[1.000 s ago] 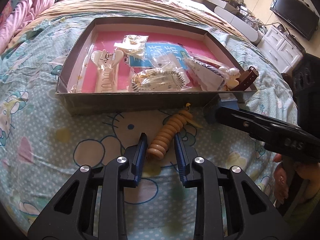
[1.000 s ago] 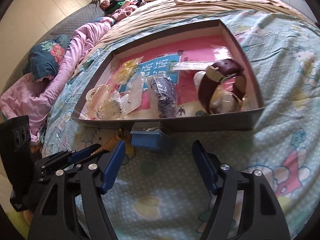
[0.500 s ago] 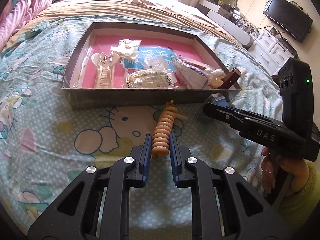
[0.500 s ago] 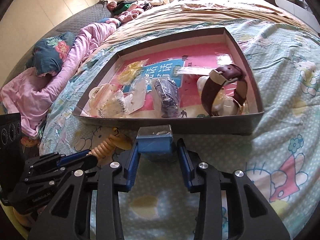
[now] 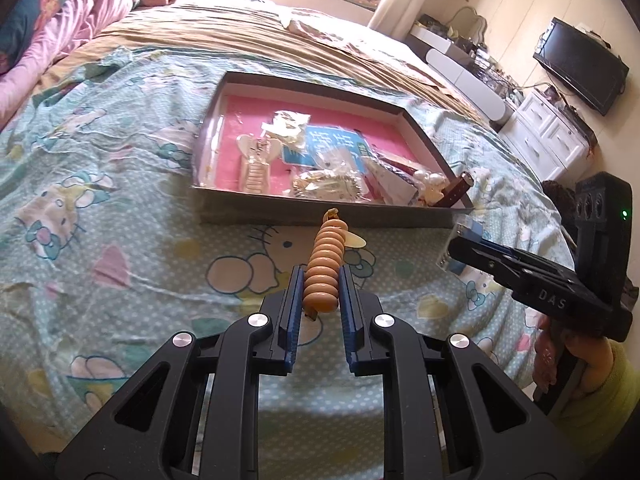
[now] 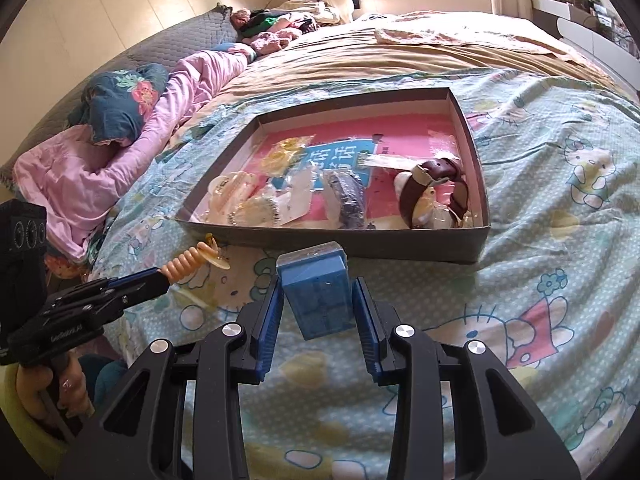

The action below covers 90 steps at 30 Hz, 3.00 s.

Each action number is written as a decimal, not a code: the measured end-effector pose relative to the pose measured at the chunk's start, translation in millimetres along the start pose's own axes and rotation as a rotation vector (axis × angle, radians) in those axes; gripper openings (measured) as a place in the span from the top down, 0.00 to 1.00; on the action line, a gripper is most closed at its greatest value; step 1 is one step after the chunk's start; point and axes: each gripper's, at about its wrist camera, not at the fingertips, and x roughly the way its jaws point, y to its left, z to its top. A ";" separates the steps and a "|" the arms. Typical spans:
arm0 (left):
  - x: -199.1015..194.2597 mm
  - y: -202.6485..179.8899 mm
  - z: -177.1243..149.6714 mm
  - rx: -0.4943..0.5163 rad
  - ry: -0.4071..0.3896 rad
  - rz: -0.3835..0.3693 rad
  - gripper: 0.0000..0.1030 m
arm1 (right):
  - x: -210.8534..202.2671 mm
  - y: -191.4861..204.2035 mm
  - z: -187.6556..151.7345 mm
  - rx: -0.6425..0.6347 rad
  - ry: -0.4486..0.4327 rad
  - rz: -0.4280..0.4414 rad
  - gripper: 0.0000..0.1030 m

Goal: Organize jewelry
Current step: 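Carry the blue box over the box with the right tool while the left tool carries the bead coil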

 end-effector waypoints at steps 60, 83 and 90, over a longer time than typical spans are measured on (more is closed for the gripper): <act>-3.2 -25.2 96.4 0.048 -0.144 0.036 0.90 | -28.5 -9.3 87.3 -0.061 -0.216 -0.070 0.67; 46.6 -9.0 94.7 0.033 -0.058 0.057 0.90 | 24.6 -14.5 86.0 -0.096 -0.114 -0.095 0.67; 54.7 -2.8 90.8 0.024 -0.037 0.061 0.90 | 39.6 -13.2 81.3 -0.117 -0.066 -0.117 0.67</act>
